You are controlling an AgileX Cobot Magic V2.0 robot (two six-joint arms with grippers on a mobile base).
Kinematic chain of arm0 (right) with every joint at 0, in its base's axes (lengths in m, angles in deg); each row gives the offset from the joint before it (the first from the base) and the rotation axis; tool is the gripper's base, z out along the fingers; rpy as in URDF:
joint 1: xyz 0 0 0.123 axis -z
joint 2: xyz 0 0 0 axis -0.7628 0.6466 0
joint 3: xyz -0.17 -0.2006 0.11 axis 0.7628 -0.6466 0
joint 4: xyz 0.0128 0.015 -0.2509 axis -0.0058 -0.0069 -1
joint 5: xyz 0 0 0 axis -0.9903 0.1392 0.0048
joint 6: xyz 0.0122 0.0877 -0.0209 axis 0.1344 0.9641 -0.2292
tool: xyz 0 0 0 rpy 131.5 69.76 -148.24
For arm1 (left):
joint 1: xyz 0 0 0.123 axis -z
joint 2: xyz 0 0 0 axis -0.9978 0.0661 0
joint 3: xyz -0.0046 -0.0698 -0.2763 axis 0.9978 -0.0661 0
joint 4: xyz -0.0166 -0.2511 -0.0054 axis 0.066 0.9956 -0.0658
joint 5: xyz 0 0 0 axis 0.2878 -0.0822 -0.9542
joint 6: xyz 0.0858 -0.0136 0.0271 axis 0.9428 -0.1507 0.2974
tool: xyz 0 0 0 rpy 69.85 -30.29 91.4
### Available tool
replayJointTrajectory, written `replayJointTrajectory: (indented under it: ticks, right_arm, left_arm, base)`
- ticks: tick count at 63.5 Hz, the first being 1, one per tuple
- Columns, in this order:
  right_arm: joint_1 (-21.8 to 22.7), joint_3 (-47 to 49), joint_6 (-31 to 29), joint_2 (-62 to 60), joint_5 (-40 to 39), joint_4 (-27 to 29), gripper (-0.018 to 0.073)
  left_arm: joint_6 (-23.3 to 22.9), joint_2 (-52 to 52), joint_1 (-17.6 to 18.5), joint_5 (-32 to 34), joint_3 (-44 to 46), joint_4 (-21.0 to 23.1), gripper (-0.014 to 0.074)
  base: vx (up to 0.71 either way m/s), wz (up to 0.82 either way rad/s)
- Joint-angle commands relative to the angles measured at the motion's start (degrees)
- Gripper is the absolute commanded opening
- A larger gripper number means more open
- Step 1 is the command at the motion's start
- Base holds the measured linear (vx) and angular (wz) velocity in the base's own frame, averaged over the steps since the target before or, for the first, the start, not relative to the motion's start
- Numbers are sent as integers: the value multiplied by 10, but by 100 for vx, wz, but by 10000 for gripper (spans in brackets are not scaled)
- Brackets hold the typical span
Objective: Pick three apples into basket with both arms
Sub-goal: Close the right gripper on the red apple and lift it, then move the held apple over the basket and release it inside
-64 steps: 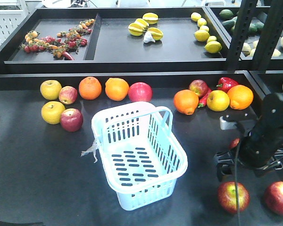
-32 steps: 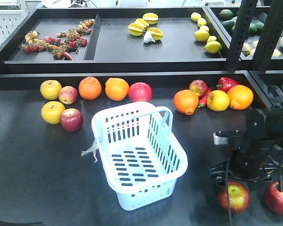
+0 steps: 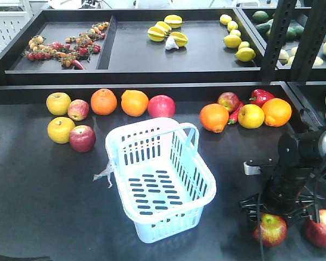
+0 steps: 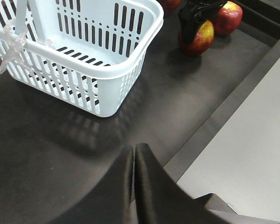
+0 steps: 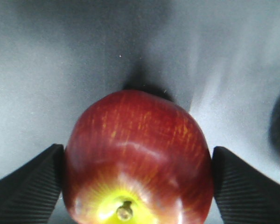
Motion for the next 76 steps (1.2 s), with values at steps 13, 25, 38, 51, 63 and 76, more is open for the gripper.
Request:
replayJointTrajectory:
  ticks: [13, 25, 38, 51, 63, 76]
  right_arm:
    - [5, 18, -11, -63, 46, -3, 239]
    - [5, 40, -18, -165, 76, 4, 92]
    - [5, 41, -47, -303, 95, 65, 34]
    - [4, 41, -145, -364, 96, 227, 34]
    - [-64, 41, -205, -340, 39, 328, 34]
    - [-153, 41, -213, -250, -82, 326, 38]
  left_arm:
    - [-4, 3, 2, 26, 15, 18, -8]
    - [-4, 3, 2, 25, 15, 18, -8]
    - [-4, 3, 2, 25, 15, 18, -8]
    - [-4, 3, 2, 25, 15, 19, -8]
    - [-5, 3, 2, 25, 15, 19, -8]
    - [-5, 3, 2, 25, 15, 19, -8]
  base:
    - [0, 0]
    - [0, 0]
    - [0, 0]
    - [0, 0]
    - [0, 0]
    - [0, 0]
